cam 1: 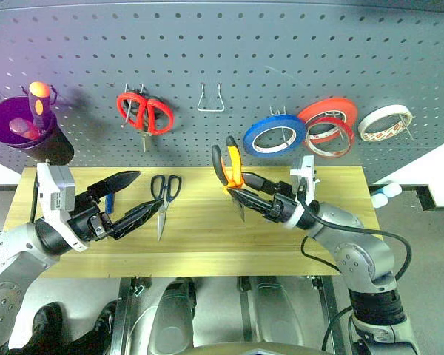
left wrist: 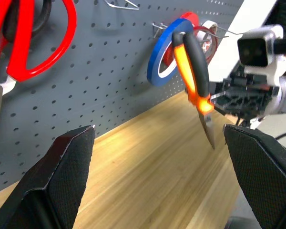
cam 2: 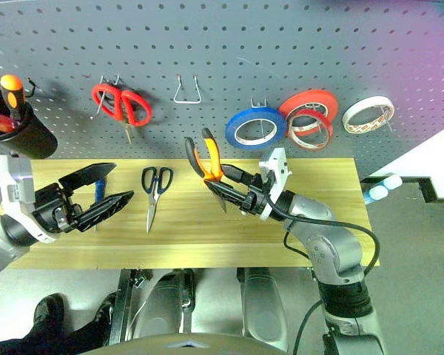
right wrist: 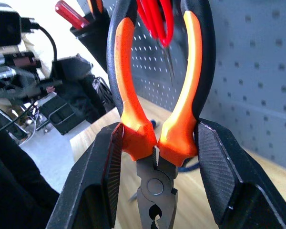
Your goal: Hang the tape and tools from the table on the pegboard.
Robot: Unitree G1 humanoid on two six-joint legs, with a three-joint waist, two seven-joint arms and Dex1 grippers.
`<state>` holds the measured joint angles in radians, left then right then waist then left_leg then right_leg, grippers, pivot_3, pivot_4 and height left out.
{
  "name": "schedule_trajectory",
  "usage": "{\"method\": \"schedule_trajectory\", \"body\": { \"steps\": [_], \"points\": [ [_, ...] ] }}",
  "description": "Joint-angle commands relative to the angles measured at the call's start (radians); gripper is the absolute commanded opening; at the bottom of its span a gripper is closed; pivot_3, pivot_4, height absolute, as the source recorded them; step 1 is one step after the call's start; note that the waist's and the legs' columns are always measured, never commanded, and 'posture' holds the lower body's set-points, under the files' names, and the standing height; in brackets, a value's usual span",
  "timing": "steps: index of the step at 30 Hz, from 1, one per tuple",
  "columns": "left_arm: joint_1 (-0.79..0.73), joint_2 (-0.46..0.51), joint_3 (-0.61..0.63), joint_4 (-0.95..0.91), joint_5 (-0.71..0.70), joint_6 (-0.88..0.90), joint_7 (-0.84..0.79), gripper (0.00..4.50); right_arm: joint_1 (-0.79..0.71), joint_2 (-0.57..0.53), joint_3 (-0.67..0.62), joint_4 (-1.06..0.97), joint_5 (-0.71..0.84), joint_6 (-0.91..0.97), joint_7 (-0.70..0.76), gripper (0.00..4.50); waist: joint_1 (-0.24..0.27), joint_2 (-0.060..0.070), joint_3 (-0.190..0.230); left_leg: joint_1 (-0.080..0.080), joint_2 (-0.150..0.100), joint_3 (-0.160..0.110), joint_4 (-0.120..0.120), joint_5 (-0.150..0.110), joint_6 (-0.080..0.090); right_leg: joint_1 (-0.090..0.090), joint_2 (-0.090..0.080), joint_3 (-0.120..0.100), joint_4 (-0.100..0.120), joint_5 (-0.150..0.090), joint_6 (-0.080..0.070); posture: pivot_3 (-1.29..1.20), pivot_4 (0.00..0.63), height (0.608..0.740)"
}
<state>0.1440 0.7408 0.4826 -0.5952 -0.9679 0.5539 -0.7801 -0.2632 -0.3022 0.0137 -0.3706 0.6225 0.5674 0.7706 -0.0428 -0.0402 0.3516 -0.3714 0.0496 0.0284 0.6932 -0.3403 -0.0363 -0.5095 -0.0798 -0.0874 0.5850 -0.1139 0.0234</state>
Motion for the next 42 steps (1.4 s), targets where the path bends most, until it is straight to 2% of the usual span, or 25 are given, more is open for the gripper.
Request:
{"method": "schedule_trajectory", "body": {
  "steps": [1,14,24,30,42],
  "points": [
    [0.000,-0.011,-0.005,-0.008,0.019,-0.034,-0.014,4.50,-0.039,0.014,-0.014,-0.029,0.037,-0.025,-0.008,1.98,0.000,0.000,-0.001,0.000,0.000,0.000,0.002,0.000,0.000,0.000,0.000,0.000,0.000,0.001,0.000,-0.04,0.232,0.733],
    [-0.029,-0.056,-0.041,0.026,0.079,-0.101,-0.035,4.50,-0.215,0.066,-0.023,0.037,0.049,-0.045,-0.074,1.98,0.001,-0.004,-0.020,0.004,0.000,-0.001,0.007,0.002,-0.003,0.009,0.000,0.000,-0.002,0.008,-0.001,-0.04,0.214,0.733],
    [-0.038,-0.049,0.031,-0.039,-0.050,-0.061,0.035,4.50,-0.280,0.068,-0.041,0.124,0.041,-0.105,-0.055,1.98,0.002,-0.005,-0.040,0.004,0.000,-0.001,0.007,0.002,-0.003,0.010,0.000,0.000,-0.004,0.012,-0.001,0.00,0.189,0.733],
    [-0.042,-0.032,0.058,-0.089,-0.078,-0.051,0.102,4.50,-0.341,0.072,-0.042,0.184,0.031,-0.141,-0.041,1.98,0.003,-0.006,-0.056,0.014,0.000,-0.001,0.007,0.002,-0.003,0.014,0.000,0.000,-0.003,0.010,0.001,0.02,0.169,0.733],
    [-0.103,-0.033,0.036,-0.120,-0.083,-0.050,0.205,4.50,-0.474,0.136,-0.048,0.376,-0.032,-0.263,-0.050,1.98,0.013,-0.006,-0.074,0.016,0.000,-0.001,0.007,0.002,-0.003,0.020,0.001,0.000,-0.003,0.011,0.000,0.05,0.151,0.733]
  ]
}}
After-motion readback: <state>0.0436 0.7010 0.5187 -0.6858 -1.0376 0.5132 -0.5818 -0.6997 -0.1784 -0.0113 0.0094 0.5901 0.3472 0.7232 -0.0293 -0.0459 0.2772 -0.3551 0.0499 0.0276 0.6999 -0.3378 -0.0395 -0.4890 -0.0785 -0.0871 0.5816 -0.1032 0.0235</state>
